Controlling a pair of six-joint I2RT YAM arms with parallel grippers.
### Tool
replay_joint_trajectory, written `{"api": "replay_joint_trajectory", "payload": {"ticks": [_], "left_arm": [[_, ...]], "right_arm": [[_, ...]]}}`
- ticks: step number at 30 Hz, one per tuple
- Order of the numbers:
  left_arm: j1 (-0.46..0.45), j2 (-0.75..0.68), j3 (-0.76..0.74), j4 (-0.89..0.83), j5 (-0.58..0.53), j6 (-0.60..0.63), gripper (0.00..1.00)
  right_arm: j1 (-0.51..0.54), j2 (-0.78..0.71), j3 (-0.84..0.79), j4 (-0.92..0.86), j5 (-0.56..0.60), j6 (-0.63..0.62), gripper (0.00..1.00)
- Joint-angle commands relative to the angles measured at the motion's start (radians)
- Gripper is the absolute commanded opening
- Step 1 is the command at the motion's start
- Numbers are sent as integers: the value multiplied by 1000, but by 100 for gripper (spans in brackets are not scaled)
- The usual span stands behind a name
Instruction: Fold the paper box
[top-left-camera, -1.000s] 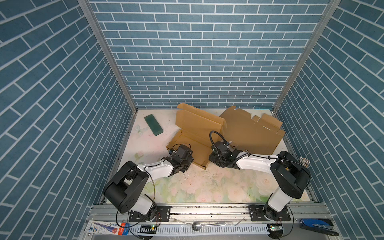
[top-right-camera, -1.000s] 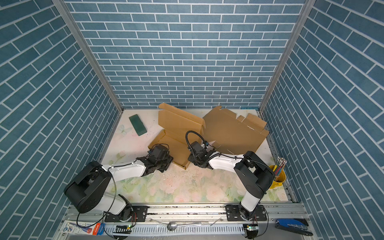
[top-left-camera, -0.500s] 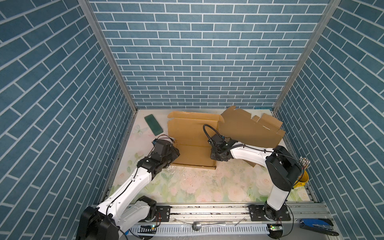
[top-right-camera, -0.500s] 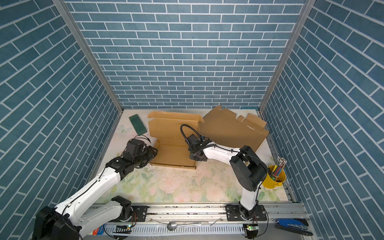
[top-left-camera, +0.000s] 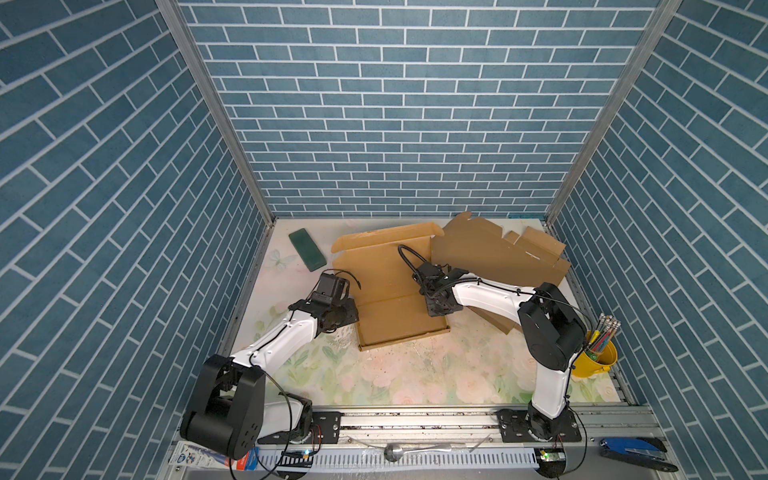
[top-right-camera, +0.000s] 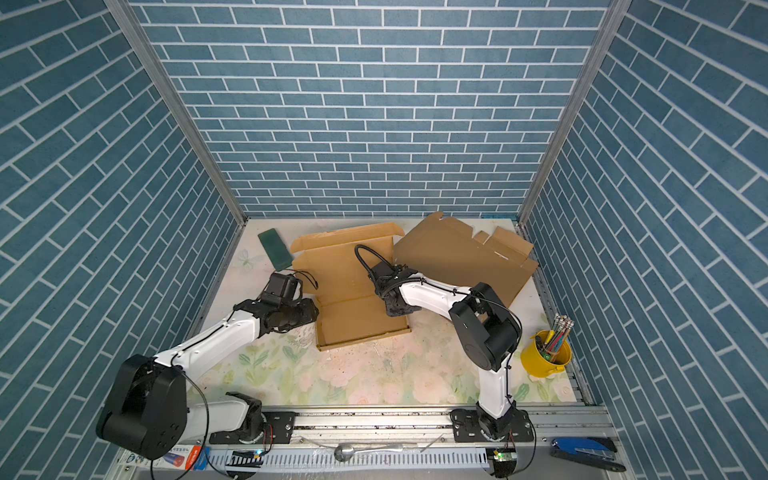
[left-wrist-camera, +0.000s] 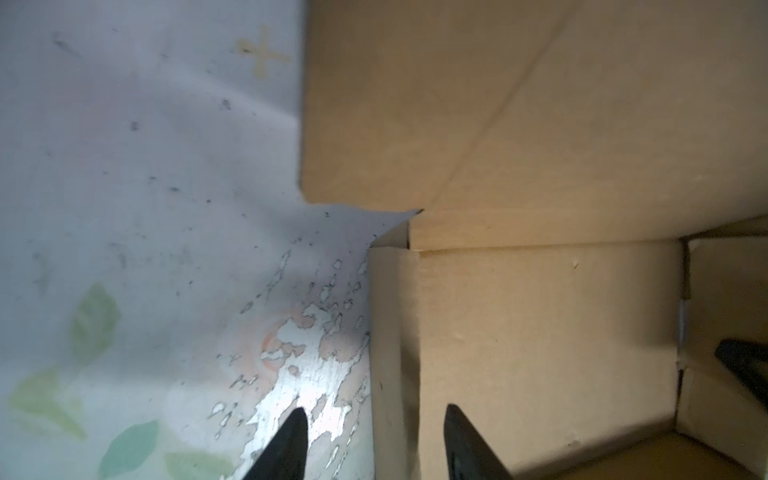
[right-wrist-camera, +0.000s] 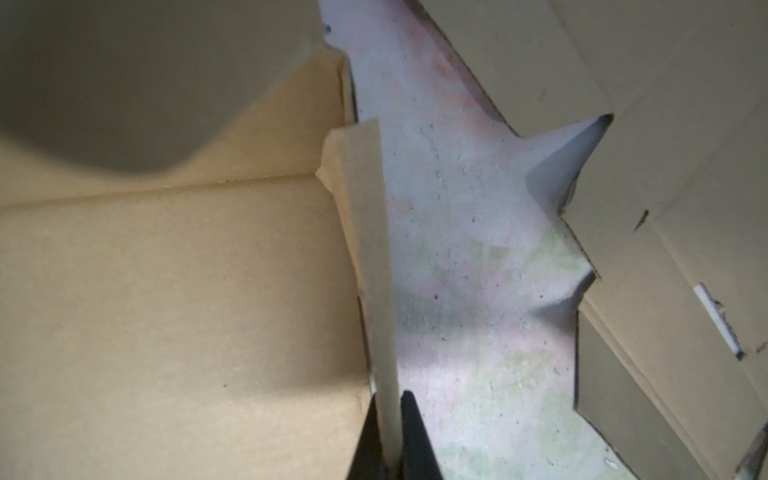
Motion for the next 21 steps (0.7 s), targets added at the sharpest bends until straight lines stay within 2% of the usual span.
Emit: {"api": "replay_joint_trajectory", "payload": {"ticks": [1, 6, 9, 12, 14, 17, 21], "left_arm": [[-27, 40, -15, 68, 6, 16, 48], [-36, 61, -49, 135, 13, 0, 30], [-36, 71, -48, 139, 14, 4, 24], [-36, 82, -43, 142, 18, 10, 21], [-36, 89, -43, 145, 21, 10, 20], [-38, 98, -43, 156, 30, 5, 19], [-44, 106, -39, 169, 31, 0, 16]], "right_arm": [[10, 57, 19, -101, 128, -39, 0], [27, 121, 40, -149, 218, -27, 0], [30, 133, 47, -146, 228, -30, 10], [29, 123, 71, -132, 227, -39, 12], [29, 123, 87, -127, 240, -43, 10], [29, 150, 103, -132, 271, -47, 0], [38, 208, 103, -156, 305, -29, 0]]}}
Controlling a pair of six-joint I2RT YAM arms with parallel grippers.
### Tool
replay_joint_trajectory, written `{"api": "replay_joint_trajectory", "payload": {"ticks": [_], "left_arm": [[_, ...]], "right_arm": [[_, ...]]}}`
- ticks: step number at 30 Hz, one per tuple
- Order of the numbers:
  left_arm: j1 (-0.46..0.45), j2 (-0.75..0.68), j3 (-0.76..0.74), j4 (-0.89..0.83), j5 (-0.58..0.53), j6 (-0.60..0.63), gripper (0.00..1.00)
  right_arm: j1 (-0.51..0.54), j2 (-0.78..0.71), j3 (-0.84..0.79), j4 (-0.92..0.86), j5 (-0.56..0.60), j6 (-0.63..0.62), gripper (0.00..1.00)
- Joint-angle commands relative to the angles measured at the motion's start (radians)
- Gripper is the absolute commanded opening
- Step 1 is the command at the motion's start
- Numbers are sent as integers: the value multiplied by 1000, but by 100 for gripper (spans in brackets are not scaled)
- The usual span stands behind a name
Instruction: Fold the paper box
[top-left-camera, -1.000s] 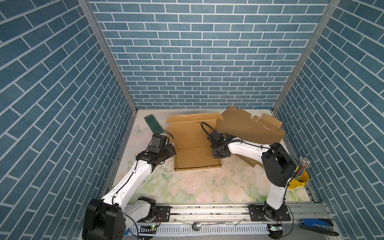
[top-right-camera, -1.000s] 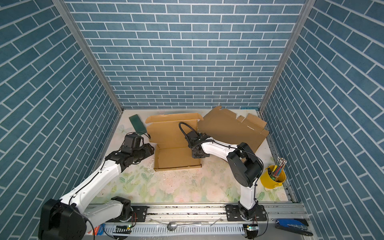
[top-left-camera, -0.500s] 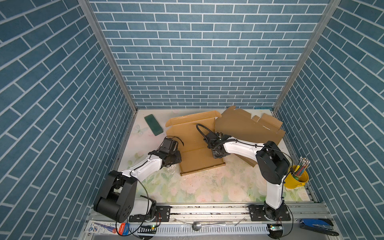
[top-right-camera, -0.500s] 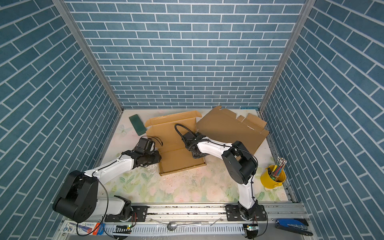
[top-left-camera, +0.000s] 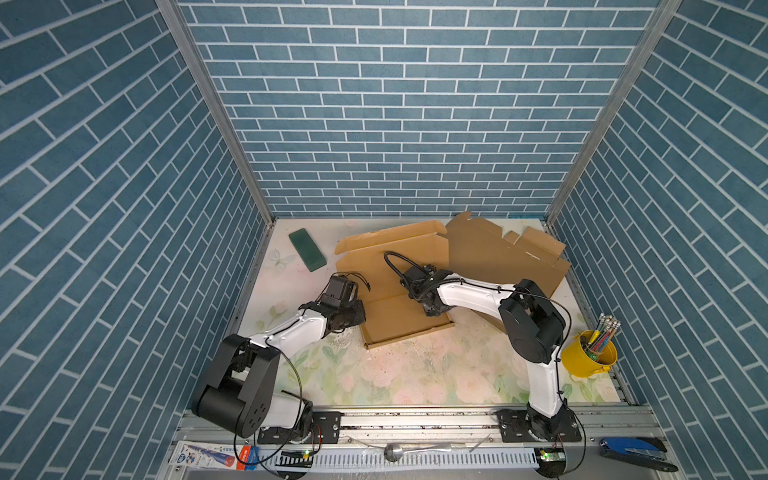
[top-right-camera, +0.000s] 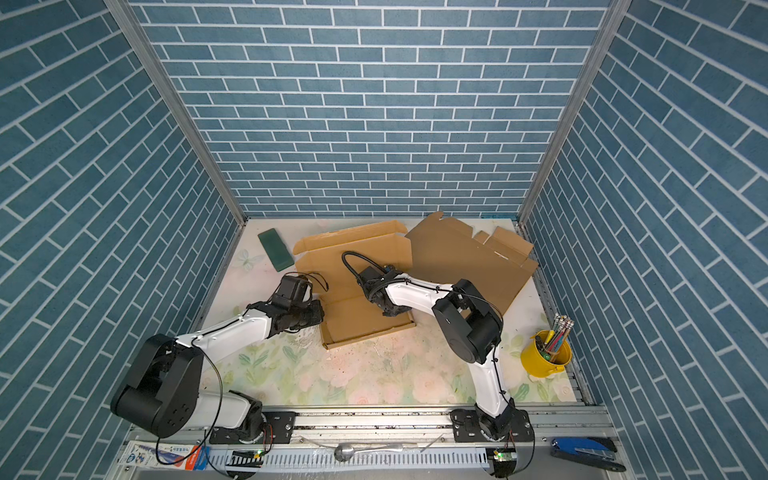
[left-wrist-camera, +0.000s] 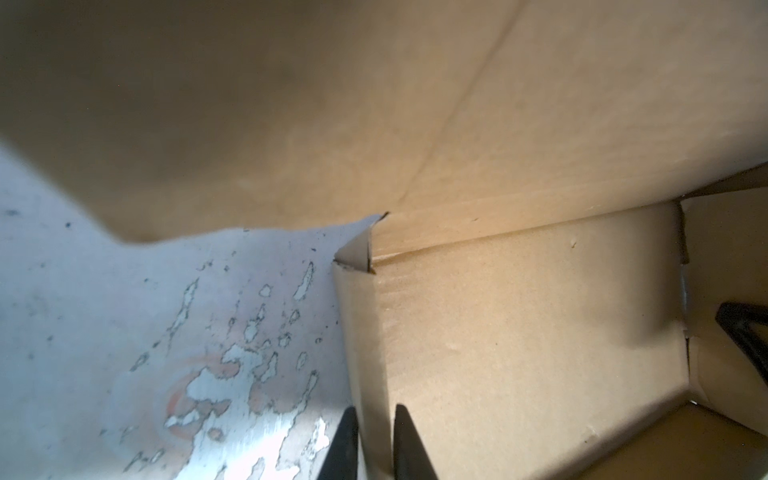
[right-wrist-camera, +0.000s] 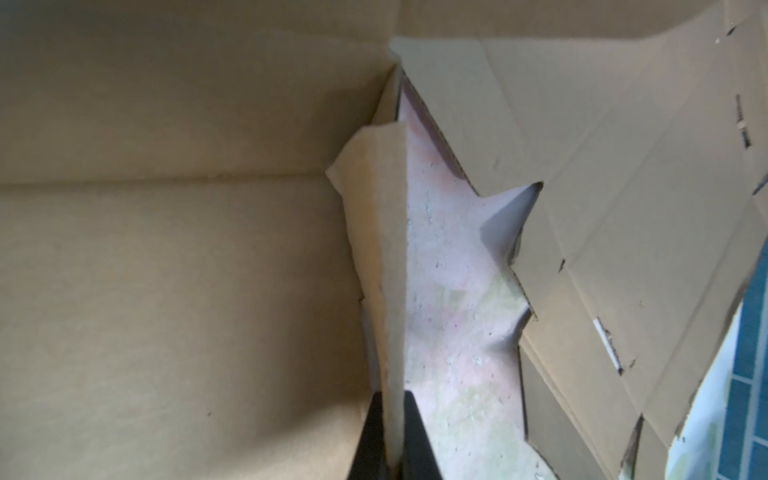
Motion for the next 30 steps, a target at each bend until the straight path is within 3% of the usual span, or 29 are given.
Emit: {"api": "replay_joint_trajectory", "payload": {"ticks": [1, 9, 13, 19, 30], "left_arm": [[-10, 19, -2, 0, -3, 3, 15], [-26, 44, 12, 13, -9, 3, 13], [-24, 33, 38, -38, -33, 41, 19], [-21, 26, 83, -84, -59, 89, 28], [-1, -13, 115, -146, -58, 123, 42]], "right_arm": [[0, 98, -3, -86, 84, 17, 0], [20, 149, 35, -120, 55, 81, 0], [-2, 57, -29, -10, -85, 76, 0], [-38, -66, -59, 23, -147, 37, 28], [-94, -233, -120, 79, -294, 20, 56]]}}
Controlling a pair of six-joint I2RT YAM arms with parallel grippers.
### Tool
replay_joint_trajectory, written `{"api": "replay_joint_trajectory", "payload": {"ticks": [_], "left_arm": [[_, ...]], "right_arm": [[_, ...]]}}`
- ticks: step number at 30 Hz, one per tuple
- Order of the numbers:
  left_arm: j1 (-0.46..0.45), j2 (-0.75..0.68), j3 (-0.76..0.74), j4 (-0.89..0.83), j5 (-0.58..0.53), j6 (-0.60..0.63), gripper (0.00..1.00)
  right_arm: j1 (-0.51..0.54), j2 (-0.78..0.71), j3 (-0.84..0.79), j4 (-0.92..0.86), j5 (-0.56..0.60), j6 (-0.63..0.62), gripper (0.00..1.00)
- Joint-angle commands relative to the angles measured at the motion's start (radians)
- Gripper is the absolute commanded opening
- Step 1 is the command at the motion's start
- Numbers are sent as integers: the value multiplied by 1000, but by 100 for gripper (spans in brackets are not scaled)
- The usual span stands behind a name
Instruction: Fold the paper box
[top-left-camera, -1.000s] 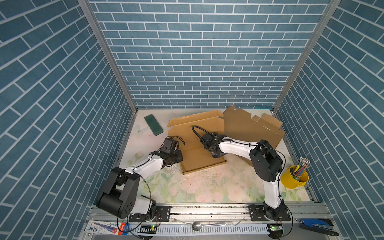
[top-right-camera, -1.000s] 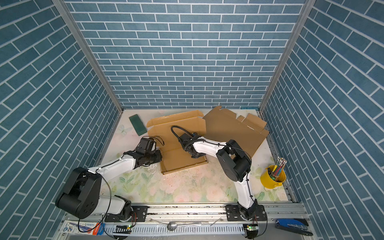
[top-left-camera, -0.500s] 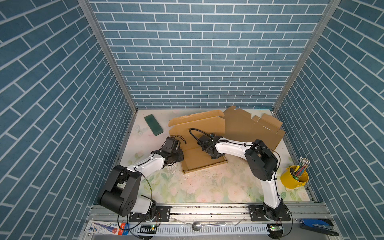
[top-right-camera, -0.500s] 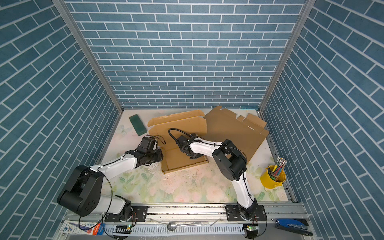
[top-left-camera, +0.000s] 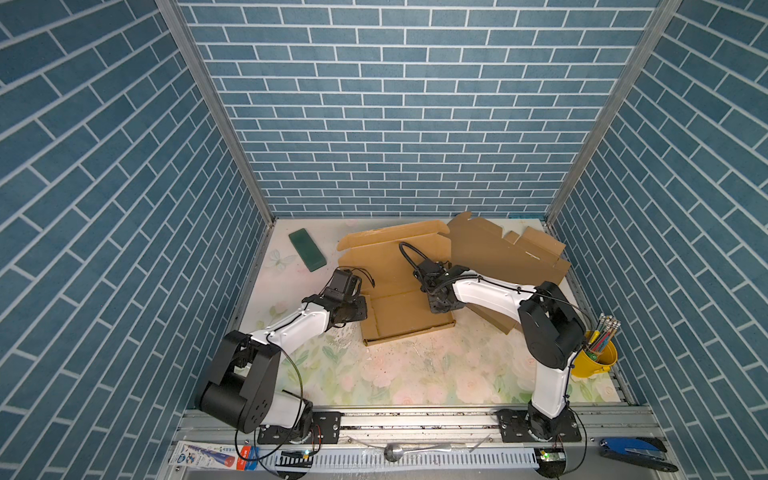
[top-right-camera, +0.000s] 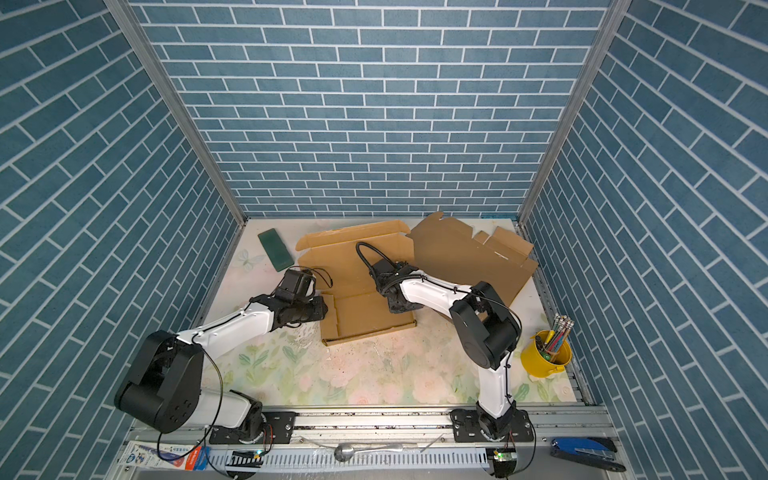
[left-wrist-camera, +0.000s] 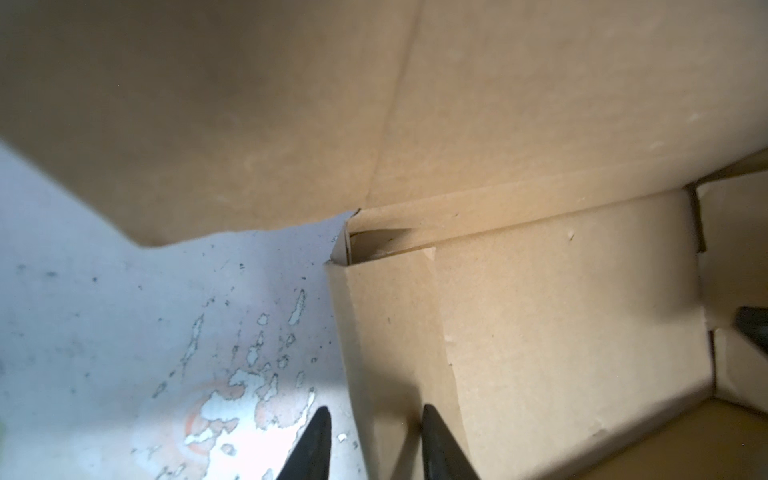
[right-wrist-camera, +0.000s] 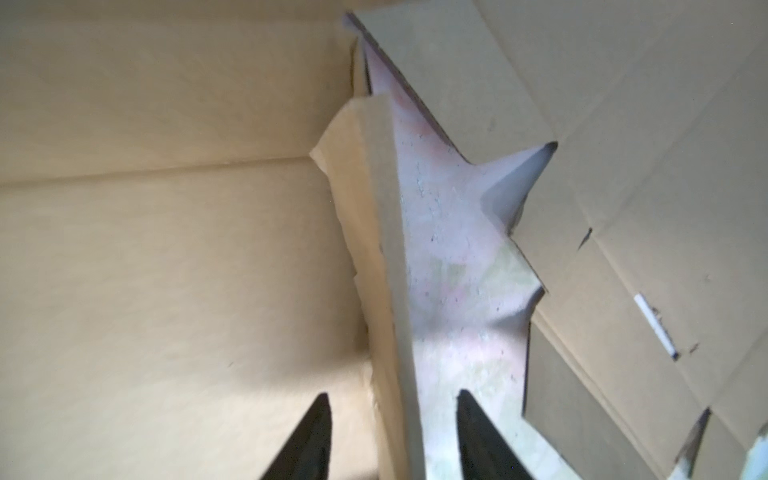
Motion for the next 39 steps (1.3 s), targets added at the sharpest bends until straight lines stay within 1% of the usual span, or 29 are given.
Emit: {"api": "replay_joint_trajectory", "payload": {"ticks": [1, 3, 5, 7, 11, 12, 15, 17, 21, 23, 25, 26, 28, 30, 32, 35, 36, 39], "left_arm": [[18, -39, 33, -66, -12, 29, 45], [30, -60, 44, -91, -14, 38, 51], [39, -85, 50, -110, -16, 47, 55], [52, -106, 52, -119, -9, 54, 58], [68, -104, 57, -119, 18, 64, 59], [68, -95, 59, -116, 33, 62, 59], [66, -70, 45, -85, 94, 29, 60], [57, -63, 24, -55, 111, 3, 60], [35, -20, -2, -21, 93, -24, 59], [7, 14, -7, -3, 72, -29, 56], [-24, 56, 0, -23, 31, -27, 52], [-34, 65, 0, -34, 5, -25, 48], [-52, 78, -8, -61, -66, -25, 36], [-69, 91, -7, -88, -142, -18, 26], [-94, 115, 10, -127, -226, -11, 19], [-136, 151, 44, -178, -339, -17, 3], [-145, 162, 50, -190, -373, -29, 0], [-169, 199, 63, -205, -443, -56, 0]], "right_arm": [[-24, -97, -39, 42, -100, -14, 60], [-39, -140, -58, 60, -130, -27, 68], [-63, -182, -75, 80, -169, -47, 72], [-92, -221, -89, 100, -207, -72, 73], [-140, -261, -92, 122, -295, -137, 73], [-149, -263, -90, 125, -322, -151, 73], [-151, -257, -96, 124, -342, -159, 73], [-151, -254, -121, 144, -350, -147, 73], [-151, -217, -175, 201, -373, -107, 74], [-151, -185, -190, 221, -373, -86, 74], [-149, -149, -195, 235, -366, -65, 73], [-147, -133, -195, 235, -357, -57, 72], [-136, -99, -186, 215, -316, -39, 67], [-115, -73, -180, 195, -256, -24, 60], [-86, -42, -163, 167, -194, -11, 50], [-34, 10, -110, 88, -77, 15, 30], [-21, 24, -98, 66, -43, 33, 23], [6, 45, -94, 53, 1, 78, 6]]}}
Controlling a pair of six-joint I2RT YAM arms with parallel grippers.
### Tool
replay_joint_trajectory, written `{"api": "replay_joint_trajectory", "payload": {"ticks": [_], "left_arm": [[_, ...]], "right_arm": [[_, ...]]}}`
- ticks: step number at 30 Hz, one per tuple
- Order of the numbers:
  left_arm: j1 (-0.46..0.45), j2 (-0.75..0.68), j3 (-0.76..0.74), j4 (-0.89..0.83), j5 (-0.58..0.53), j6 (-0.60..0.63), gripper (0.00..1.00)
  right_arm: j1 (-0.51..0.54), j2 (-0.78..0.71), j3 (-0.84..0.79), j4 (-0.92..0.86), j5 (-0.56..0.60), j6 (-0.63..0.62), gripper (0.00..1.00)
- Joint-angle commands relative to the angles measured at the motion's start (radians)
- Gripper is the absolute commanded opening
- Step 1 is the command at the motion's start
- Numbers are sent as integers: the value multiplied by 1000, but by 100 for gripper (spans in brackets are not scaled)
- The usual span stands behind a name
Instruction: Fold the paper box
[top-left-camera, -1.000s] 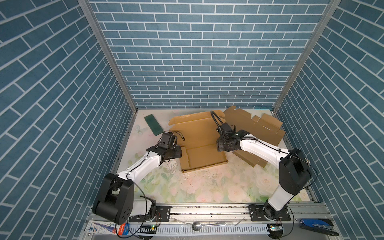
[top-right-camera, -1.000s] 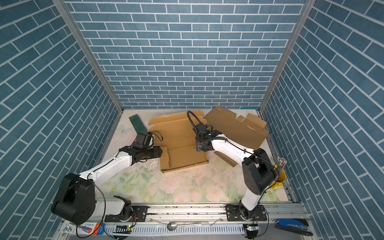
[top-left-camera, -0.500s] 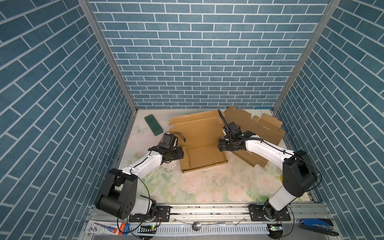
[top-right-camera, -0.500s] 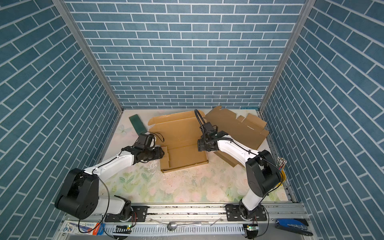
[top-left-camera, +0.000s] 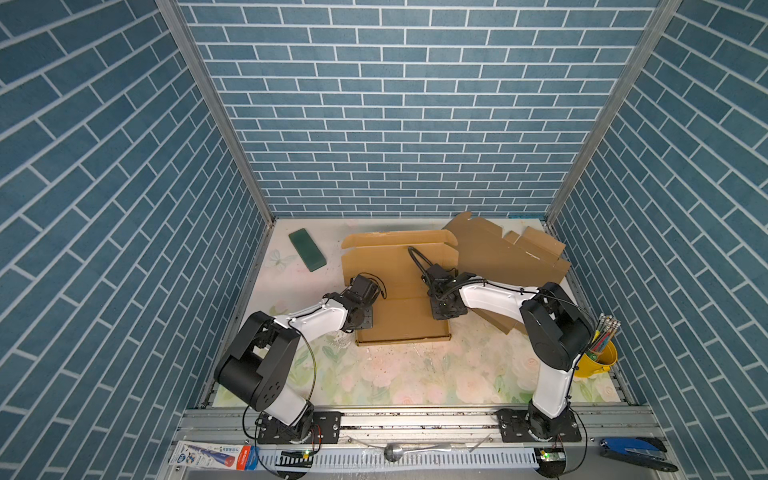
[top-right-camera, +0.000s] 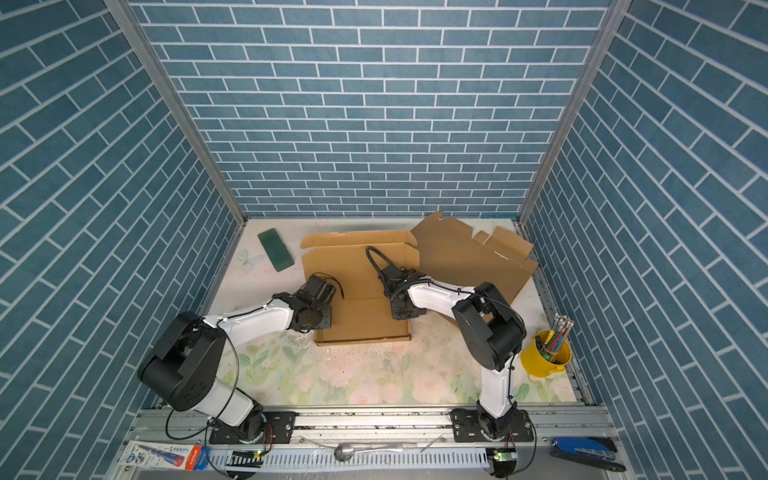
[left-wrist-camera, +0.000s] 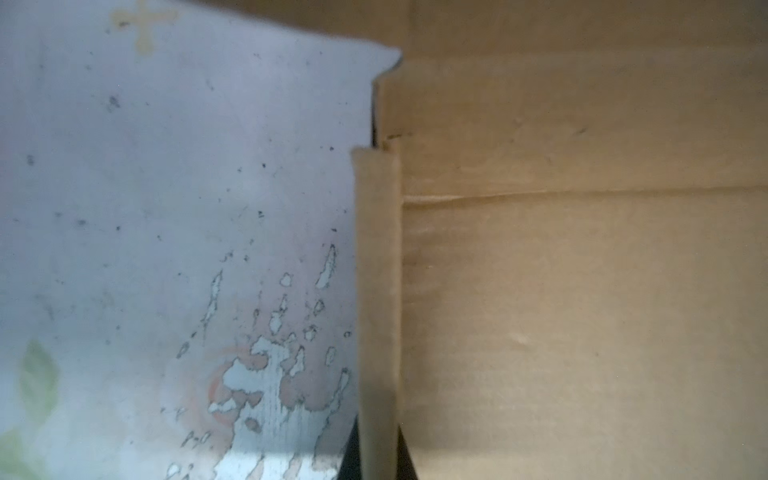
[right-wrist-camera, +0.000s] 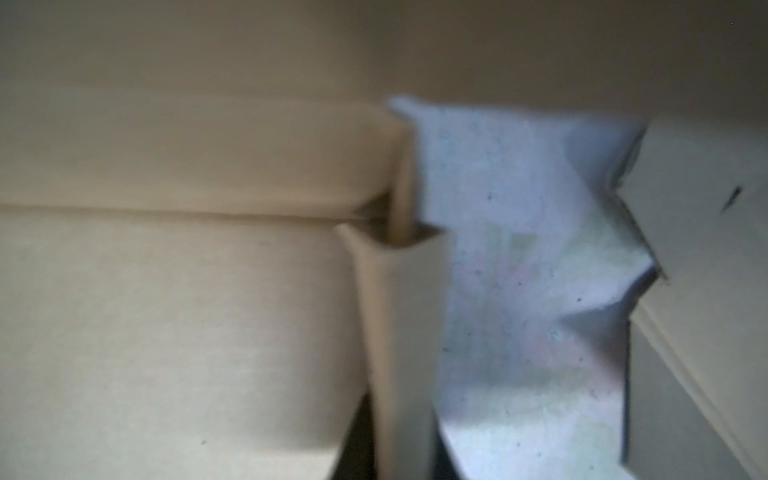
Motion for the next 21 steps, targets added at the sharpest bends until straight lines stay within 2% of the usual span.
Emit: {"api": "replay_joint_trajectory", "payload": {"ticks": [1, 5, 12, 16, 21], "left_arm": [[-27, 62, 8, -94, -186, -17, 0], [-68, 117, 31, -116, -251, -31, 0], [-76, 121, 44, -135, -242, -42, 0], [-73, 55, 51, -151, -203, -30, 31], [-60, 21, 70, -176, -173, -10, 44]], "right_arm": [[22, 38, 26, -80, 111, 75, 1], [31, 50, 16, -74, 101, 115, 0], [29, 28, 0, -47, 60, 114, 0], [12, -10, -4, -25, 8, 93, 19], [-3, -31, 5, -27, -17, 86, 35]]}}
